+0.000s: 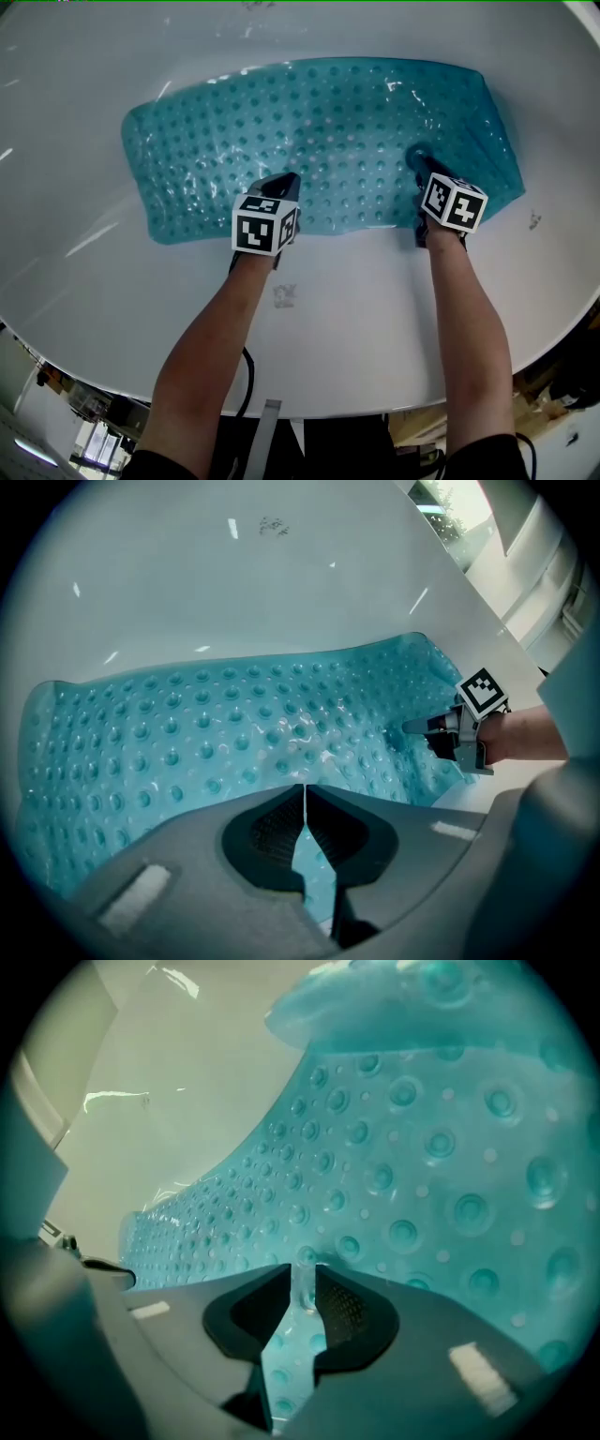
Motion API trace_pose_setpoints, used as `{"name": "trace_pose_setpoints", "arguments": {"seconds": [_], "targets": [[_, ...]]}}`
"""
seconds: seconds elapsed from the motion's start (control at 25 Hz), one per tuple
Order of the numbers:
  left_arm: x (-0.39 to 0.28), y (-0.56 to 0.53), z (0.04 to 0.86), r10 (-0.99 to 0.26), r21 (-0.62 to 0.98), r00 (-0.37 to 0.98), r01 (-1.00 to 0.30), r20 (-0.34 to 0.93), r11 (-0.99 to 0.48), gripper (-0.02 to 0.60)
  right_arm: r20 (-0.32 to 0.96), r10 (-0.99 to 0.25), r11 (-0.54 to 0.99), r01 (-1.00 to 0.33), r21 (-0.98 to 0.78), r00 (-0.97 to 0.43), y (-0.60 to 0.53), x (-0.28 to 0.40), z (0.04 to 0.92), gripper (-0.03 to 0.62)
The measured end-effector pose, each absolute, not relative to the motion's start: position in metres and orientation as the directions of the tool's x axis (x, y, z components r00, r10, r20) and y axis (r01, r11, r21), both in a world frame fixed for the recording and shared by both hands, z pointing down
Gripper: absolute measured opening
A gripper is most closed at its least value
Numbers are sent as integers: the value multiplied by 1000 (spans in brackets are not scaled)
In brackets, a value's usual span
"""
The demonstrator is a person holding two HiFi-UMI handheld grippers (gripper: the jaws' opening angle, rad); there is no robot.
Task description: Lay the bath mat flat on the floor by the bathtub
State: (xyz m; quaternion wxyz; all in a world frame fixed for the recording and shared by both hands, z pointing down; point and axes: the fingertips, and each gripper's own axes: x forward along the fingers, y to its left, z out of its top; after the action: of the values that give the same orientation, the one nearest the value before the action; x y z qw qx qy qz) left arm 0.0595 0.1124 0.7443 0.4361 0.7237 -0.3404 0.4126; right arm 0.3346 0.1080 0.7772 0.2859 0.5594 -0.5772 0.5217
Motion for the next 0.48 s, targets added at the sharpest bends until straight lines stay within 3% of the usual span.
{"name": "trace_pose_setpoints", "arguments": {"seconds": [0.24, 0.48], "targets": [[56, 118, 725, -115, 343, 416, -852, 902, -397, 13, 962, -247, -299, -934, -194, -121, 147, 361, 751, 88], [71, 124, 695, -103, 365, 439, -838, 893, -406, 13, 985, -156, -326, -938, -117, -68, 178, 378, 711, 98]]}}
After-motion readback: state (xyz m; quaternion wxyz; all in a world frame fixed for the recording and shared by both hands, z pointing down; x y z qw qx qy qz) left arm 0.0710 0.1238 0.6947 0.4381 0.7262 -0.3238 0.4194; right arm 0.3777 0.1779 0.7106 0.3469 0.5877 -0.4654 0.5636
